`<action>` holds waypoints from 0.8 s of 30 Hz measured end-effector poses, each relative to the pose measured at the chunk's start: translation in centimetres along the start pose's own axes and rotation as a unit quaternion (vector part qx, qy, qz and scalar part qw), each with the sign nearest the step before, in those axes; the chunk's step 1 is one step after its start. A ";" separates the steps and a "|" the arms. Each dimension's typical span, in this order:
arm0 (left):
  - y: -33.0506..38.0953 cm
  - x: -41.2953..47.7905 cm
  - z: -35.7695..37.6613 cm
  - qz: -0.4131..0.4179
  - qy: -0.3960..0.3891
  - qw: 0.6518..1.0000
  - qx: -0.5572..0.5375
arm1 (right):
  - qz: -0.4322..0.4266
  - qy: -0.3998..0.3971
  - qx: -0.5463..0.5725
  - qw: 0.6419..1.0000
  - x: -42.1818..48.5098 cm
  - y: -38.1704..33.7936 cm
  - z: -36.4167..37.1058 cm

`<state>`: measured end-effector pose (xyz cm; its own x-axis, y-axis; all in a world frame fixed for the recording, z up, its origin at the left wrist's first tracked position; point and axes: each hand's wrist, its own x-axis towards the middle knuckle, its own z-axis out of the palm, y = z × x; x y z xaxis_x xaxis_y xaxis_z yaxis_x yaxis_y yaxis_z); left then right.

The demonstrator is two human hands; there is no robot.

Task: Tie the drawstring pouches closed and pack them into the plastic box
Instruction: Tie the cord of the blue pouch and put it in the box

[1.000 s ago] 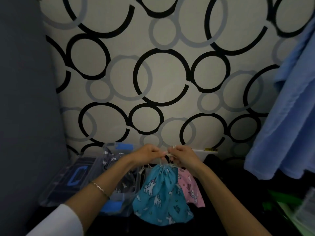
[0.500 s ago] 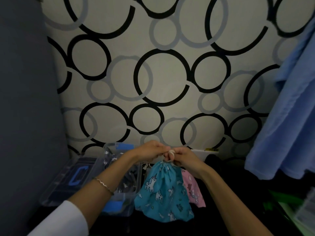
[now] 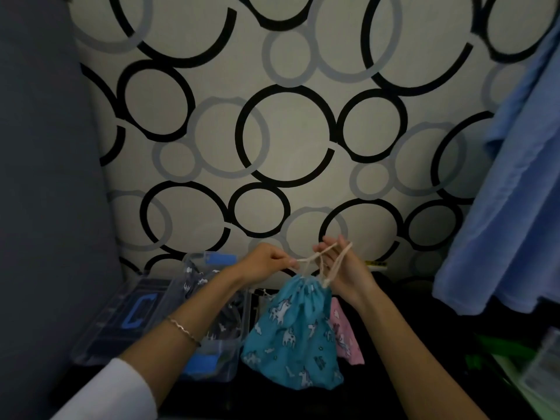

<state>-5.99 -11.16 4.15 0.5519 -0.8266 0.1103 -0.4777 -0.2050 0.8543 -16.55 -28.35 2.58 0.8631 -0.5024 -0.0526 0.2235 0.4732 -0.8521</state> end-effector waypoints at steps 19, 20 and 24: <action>-2.2 -3.2 -3.0 0.062 0.050 0.991 0.105 | 0.311 -0.034 0.013 0.950 2.5 0.0 -2.9; -2.0 -3.2 -3.0 0.060 0.050 0.992 0.098 | 0.327 -0.020 -0.106 0.939 2.7 0.2 -2.8; -1.4 -2.7 -2.7 0.056 0.065 0.993 0.084 | 0.272 -0.039 -0.481 0.833 2.5 1.0 -1.7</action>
<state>-4.94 -7.23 4.09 0.5665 -0.7774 0.2735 -0.6421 -0.2083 0.7378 -14.98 -30.35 0.71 0.7533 -0.3356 -0.5656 -0.6439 -0.2014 -0.7381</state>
